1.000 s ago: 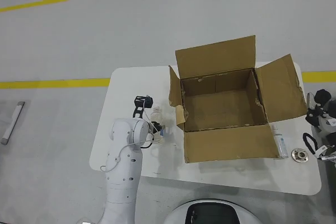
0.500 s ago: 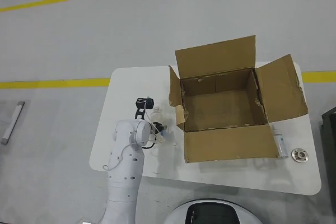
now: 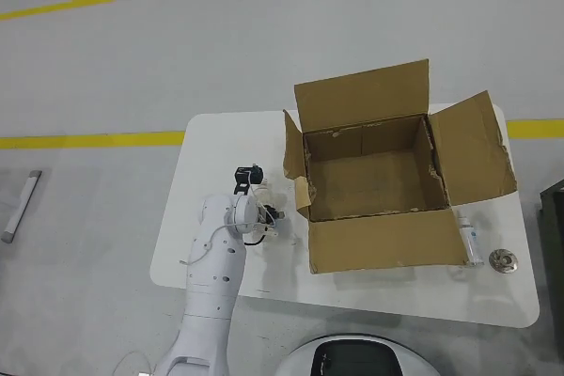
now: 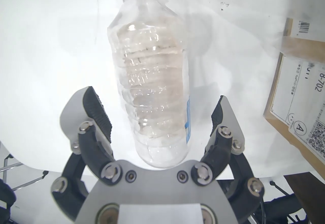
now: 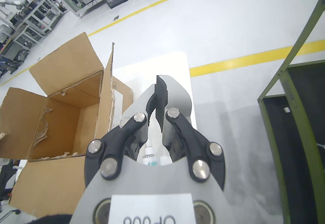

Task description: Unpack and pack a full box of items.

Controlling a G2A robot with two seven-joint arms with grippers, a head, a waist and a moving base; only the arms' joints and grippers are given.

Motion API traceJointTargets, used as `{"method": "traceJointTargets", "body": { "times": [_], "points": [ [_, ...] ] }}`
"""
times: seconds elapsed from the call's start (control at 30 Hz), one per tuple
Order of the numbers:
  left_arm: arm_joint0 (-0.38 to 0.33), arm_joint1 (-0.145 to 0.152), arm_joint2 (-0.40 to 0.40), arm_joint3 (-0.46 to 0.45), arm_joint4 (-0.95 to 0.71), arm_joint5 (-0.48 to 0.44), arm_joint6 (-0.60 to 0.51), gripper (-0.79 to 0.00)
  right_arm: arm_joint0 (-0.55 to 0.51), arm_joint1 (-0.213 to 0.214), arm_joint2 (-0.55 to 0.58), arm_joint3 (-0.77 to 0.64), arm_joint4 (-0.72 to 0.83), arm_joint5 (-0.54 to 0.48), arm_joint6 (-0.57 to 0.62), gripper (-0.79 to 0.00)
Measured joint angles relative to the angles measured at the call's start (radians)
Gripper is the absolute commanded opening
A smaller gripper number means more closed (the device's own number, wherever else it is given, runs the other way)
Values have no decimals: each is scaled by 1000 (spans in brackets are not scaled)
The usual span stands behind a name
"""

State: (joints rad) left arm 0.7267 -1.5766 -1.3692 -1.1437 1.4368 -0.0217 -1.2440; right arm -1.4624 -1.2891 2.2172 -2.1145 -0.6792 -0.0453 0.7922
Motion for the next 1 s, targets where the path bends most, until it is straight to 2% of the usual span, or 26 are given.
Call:
{"method": "traceJointTargets", "body": {
  "times": [0.03,0.07,0.1,0.3,0.47,0.77,1.0],
  "points": [
    [-4,1,2,7,-2,1,1,-551,5,3,-4,6,19,-2,15,-582],
    [-6,1,3,12,-3,1,3,-705,8,5,-8,10,33,-6,27,-394],
    [-9,1,4,17,-4,0,4,-785,11,7,-11,14,52,-11,38,0],
    [-21,6,14,46,3,-4,21,-785,26,22,-24,40,149,-51,88,0],
    [-24,9,15,50,-7,-5,20,-785,30,26,-30,42,154,-73,93,0],
    [-3,19,4,-10,-11,8,24,-785,28,26,-31,43,155,-71,92,0],
    [15,30,-12,-41,-10,9,8,-785,5,30,-88,97,175,-38,67,0]
  ]
}}
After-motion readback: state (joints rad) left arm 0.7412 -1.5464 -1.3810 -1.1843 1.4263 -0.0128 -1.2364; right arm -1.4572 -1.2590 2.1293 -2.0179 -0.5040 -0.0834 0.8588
